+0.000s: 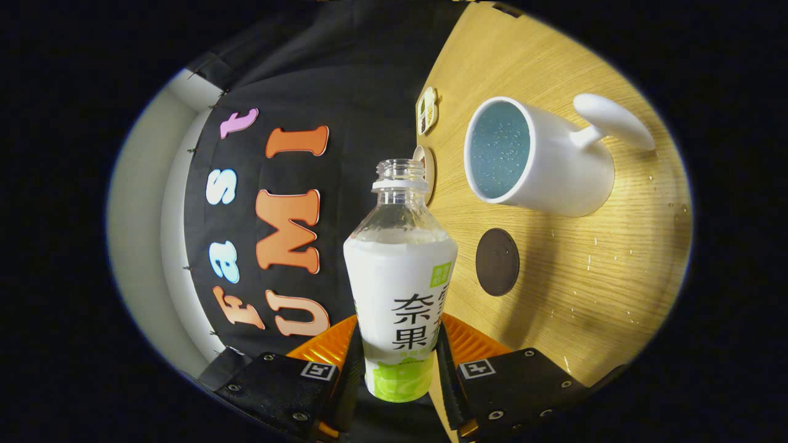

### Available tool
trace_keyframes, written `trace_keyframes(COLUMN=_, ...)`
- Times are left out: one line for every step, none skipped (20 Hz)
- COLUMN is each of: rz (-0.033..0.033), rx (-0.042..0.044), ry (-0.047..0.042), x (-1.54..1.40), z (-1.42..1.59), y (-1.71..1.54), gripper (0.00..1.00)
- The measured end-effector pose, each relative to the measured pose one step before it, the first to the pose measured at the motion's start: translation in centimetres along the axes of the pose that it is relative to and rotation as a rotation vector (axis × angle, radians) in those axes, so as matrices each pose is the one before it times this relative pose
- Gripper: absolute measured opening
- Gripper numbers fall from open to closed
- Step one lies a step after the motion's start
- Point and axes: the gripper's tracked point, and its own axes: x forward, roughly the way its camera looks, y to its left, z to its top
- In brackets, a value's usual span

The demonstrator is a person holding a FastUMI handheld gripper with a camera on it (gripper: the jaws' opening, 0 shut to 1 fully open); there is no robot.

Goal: Take the bottle from table, then pour the juice into the cup, finally place the bottle on the coaster

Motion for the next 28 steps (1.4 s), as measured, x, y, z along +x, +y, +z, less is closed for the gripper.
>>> trace_keyframes(rz=-0.00009, rx=0.02372, ry=-0.00848, x=0.323, z=0.269, y=-0.086, gripper=0.58)
trace_keyframes(rz=-0.00208, rx=0.01680, ry=-0.00212, x=0.256, z=0.118, y=-0.130, gripper=0.58)
trace_keyframes(rz=-0.00162, rx=0.01324, ry=-0.00142, x=0.132, z=-0.144, y=0.094, gripper=0.58)
trace_keyframes(rz=-0.00138, rx=0.01430, ry=0.00031, x=0.189, z=-0.058, y=0.049, gripper=0.58)
trace_keyframes(rz=0.00228, rx=0.01577, ry=0.00073, x=-0.002, z=-0.080, y=0.152, gripper=0.58)
trace_keyframes(rz=0.00317, rx=0.01843, ry=-0.00247, x=0.010, z=0.047, y=0.141, gripper=0.58)
trace_keyframes(rz=0.00512, rx=0.01611, ry=0.00134, x=-0.124, z=-0.042, y=-0.007, gripper=0.58)
trace_keyframes(rz=0.00255, rx=0.01551, ry=0.00034, x=-0.059, z=-0.030, y=0.020, gripper=0.58)
trace_keyframes(rz=0.00079, rx=0.01351, ry=0.00094, x=-0.090, z=-0.079, y=-0.043, gripper=0.58)
trace_keyframes(rz=0.00049, rx=0.01019, ry=-0.00042, x=0.121, z=-0.133, y=-0.018, gripper=0.58)
trace_keyframes(rz=-0.00011, rx=0.00863, ry=0.00000, x=0.091, z=-0.138, y=0.077, gripper=0.58)
trace_keyframes(rz=0.00251, rx=0.00792, ry=0.00054, x=0.085, z=-0.030, y=0.129, gripper=0.58)
trace_keyframes(rz=0.00229, rx=0.00701, ry=0.00039, x=0.122, z=-0.151, y=0.101, gripper=0.58)
trace_keyframes(rz=0.00293, rx=0.00555, ry=0.00007, x=-0.125, z=0.084, y=-0.032, gripper=0.58)
trace_keyframes(rz=0.00217, rx=0.00807, ry=-0.00151, x=-0.126, z=0.029, y=0.167, gripper=0.58)
trace_keyframes(rz=0.00232, rx=0.00654, ry=0.00051, x=0.074, z=-0.015, y=0.028, gripper=0.58)
trace_keyframes(rz=0.00143, rx=0.01021, ry=-0.00361, x=-0.076, z=0.024, y=0.173, gripper=0.58)
trace_keyframes(rz=0.00454, rx=0.00921, ry=-0.00239, x=0.079, z=0.039, y=0.103, gripper=0.58)
trace_keyframes(rz=0.00534, rx=0.00705, ry=-0.00277, x=0.026, z=-0.079, y=0.035, gripper=0.58)
trace_keyframes(rz=0.00213, rx=0.00748, ry=-0.00284, x=0.090, z=-0.014, y=0.034, gripper=0.58)
trace_keyframes(rz=0.00587, rx=0.00875, ry=-0.00550, x=0.025, z=0.059, y=0.149, gripper=0.58)
trace_keyframes(rz=0.00544, rx=0.01026, ry=-0.00288, x=0.092, z=-0.034, y=0.042, gripper=0.58)
trace_keyframes(rz=0.00854, rx=0.00780, ry=-0.00163, x=0.033, z=0.017, y=0.127, gripper=0.58)
trace_keyframes(rz=0.00416, rx=0.00650, ry=-0.00165, x=-0.004, z=0.038, y=-0.064, gripper=0.58)
trace_keyframes(rz=0.00293, rx=0.00845, ry=0.00103, x=0.007, z=-0.059, y=0.119, gripper=0.58)
trace_keyframes(rz=0.00467, rx=0.00715, ry=-0.00244, x=-0.025, z=0.106, y=0.084, gripper=0.58)
trace_keyframes(rz=0.00483, rx=0.00571, ry=-0.00221, x=-0.030, z=0.013, y=0.004, gripper=0.58)
trace_keyframes(rz=0.00136, rx=0.00356, ry=-0.00077, x=0.122, z=0.016, y=-0.070, gripper=0.58)
